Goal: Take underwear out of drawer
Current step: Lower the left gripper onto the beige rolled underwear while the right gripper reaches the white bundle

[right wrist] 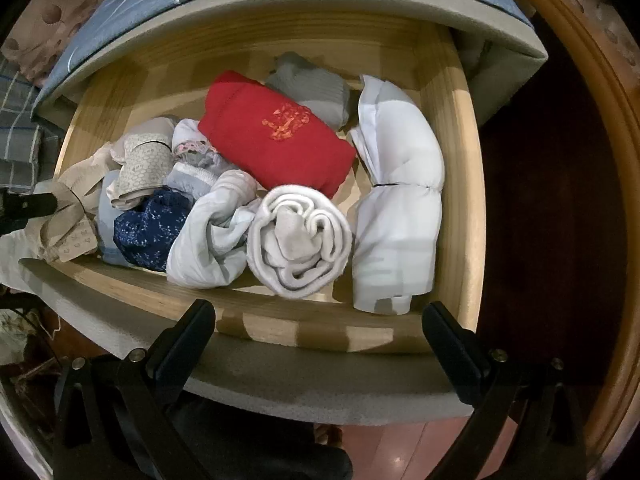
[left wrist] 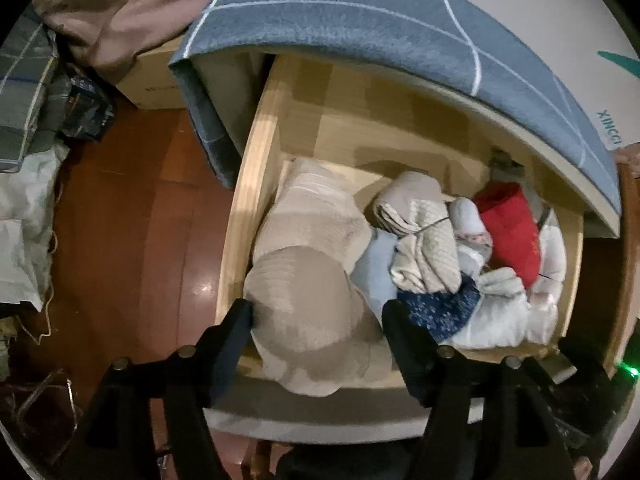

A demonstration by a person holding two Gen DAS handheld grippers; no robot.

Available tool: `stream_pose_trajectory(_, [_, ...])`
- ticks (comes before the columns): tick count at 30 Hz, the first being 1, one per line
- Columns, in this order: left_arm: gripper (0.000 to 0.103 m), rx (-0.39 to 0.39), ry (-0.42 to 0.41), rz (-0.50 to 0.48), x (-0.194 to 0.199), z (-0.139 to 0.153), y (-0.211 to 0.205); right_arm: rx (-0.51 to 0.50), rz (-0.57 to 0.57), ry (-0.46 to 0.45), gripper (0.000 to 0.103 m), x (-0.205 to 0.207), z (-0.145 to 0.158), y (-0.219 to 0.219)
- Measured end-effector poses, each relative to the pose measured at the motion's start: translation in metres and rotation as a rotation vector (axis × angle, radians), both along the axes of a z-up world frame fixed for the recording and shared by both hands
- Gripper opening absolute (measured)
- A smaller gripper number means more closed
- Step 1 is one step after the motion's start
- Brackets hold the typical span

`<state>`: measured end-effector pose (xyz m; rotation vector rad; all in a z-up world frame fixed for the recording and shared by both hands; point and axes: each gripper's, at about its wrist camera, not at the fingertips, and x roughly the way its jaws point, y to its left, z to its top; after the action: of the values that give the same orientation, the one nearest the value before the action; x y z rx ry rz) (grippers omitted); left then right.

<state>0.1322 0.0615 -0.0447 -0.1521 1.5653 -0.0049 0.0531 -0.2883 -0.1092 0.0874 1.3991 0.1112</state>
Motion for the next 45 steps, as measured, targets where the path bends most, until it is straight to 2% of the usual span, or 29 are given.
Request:
stream_pose_trajectory(5, [0.082,0.045,-0.017,-0.011,-0.001,-0.008,-0.012,-0.002,-0.003,0.000,0.102,-0.001,0.000,0.000])
stream_pose_trajectory(9, [0.084,0.105,-0.006,-0.031,-0.002,-0.020,-0.023,-0.003,-0.008,0.001,0.102,-0.001,-0.001,0.002])
stream_pose_trajectory(14, [0.084,0.061,0.017,0.016,-0.001,-0.032,-0.016,-0.006,-0.004,0.001,0.102,0.000,-0.001,0.002])
stream_pose_trajectory(15, [0.083,0.049,0.029,0.026,-0.002,-0.036,-0.013,-0.006,-0.003,0.002,0.102,0.000,-0.002,0.003])
stream_pose_trajectory(17, [0.071,0.050,0.052,0.039,-0.004,-0.044,-0.009,-0.011,0.002,0.002,0.102,0.001,-0.002,0.004])
stream_pose_trajectory(19, [0.063,0.066,0.045,0.022,-0.006,-0.046,-0.011,-0.018,0.009,0.003,0.102,0.003,-0.003,0.005])
stream_pose_trajectory(24, [0.058,0.058,0.022,0.025,-0.009,-0.050,-0.010,-0.045,0.070,-0.014,0.102,0.007,0.006,0.014])
stream_pose_trajectory(30, [0.055,0.043,-0.001,0.034,-0.011,-0.048,-0.005,-0.052,0.088,-0.074,0.100,0.020,0.039,0.004])
stream_pose_trajectory(34, [0.054,0.025,-0.021,0.036,-0.012,-0.039,-0.001,-0.003,0.012,-0.059,0.084,0.036,0.052,-0.023])
stream_pose_trajectory(35, [0.054,0.017,-0.025,0.038,-0.013,-0.036,-0.001,0.009,0.002,-0.047,0.076,0.040,0.051,-0.031])
stream_pose_trajectory(39, [0.054,-0.018,-0.040,0.053,-0.014,-0.028,0.009,-0.009,-0.007,0.002,0.063,0.043,0.037,-0.042])
stream_pose_trajectory(41, [0.054,-0.035,-0.042,0.056,-0.016,-0.026,0.012,-0.015,0.000,0.035,0.047,0.045,0.025,-0.041])
stream_pose_trajectory(43, [0.054,-0.038,-0.050,0.056,-0.018,-0.021,0.011,-0.012,-0.003,0.048,0.042,0.045,0.015,-0.037])
stream_pose_trajectory(45, [0.054,-0.042,-0.052,0.057,-0.020,-0.018,0.008,-0.030,-0.004,0.071,0.041,0.051,0.004,-0.035])
